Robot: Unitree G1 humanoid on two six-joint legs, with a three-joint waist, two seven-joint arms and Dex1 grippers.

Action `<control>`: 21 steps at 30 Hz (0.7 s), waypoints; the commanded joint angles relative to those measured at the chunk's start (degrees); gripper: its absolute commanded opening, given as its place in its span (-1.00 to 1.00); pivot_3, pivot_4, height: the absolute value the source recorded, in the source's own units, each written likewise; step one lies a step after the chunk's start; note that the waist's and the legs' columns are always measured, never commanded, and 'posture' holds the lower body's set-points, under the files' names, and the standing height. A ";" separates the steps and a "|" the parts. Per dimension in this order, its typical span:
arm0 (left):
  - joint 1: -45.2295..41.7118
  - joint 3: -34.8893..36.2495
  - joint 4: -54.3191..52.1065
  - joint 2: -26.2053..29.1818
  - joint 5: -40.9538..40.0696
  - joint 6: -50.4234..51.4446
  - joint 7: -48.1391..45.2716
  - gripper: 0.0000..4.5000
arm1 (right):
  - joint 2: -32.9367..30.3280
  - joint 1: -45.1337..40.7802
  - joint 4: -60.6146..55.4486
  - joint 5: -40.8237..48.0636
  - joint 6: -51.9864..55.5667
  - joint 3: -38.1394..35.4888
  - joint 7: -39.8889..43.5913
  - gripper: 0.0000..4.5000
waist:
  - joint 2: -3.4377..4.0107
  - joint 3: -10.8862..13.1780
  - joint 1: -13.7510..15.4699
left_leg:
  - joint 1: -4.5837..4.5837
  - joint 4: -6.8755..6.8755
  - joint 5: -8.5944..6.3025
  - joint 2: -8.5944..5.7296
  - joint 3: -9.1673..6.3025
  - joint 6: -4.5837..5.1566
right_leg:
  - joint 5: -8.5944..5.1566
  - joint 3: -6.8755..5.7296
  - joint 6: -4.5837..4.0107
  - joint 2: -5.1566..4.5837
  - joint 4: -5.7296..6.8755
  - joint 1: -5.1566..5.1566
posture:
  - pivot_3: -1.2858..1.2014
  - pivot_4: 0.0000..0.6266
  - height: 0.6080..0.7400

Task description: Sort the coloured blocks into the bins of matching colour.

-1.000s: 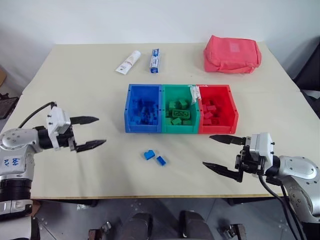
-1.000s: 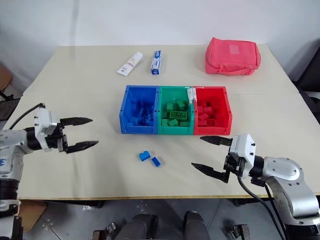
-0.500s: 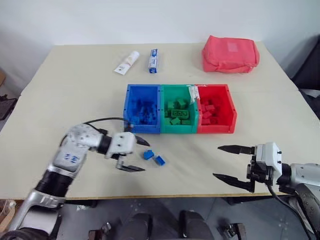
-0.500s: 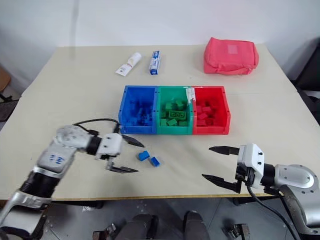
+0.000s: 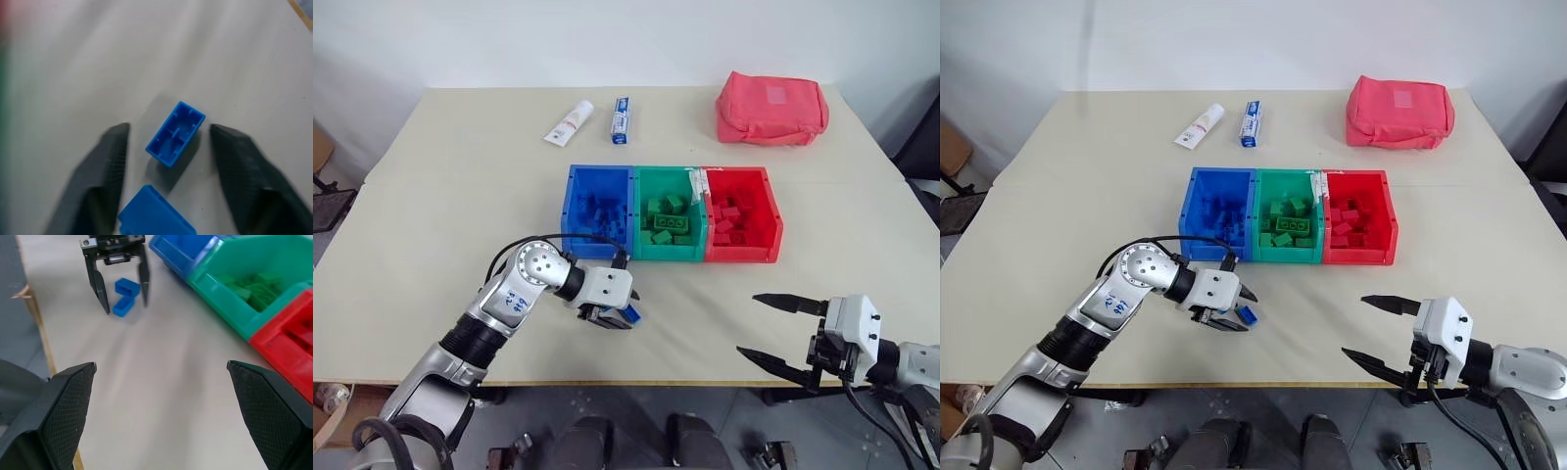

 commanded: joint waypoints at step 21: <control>-3.60 30.06 3.98 -11.61 -18.60 21.48 33.63 -0.80 | 8.12 -13.79 -4.69 6.16 4.39 3.03 -11.49 1.00 | -0.06 0.02 0.10 | -0.07 0.10 0.01 -0.02 -0.11 -0.06 | 0.00 -0.10 0.00 0.00 0.08 -0.08 | 0.03 -0.52 1.00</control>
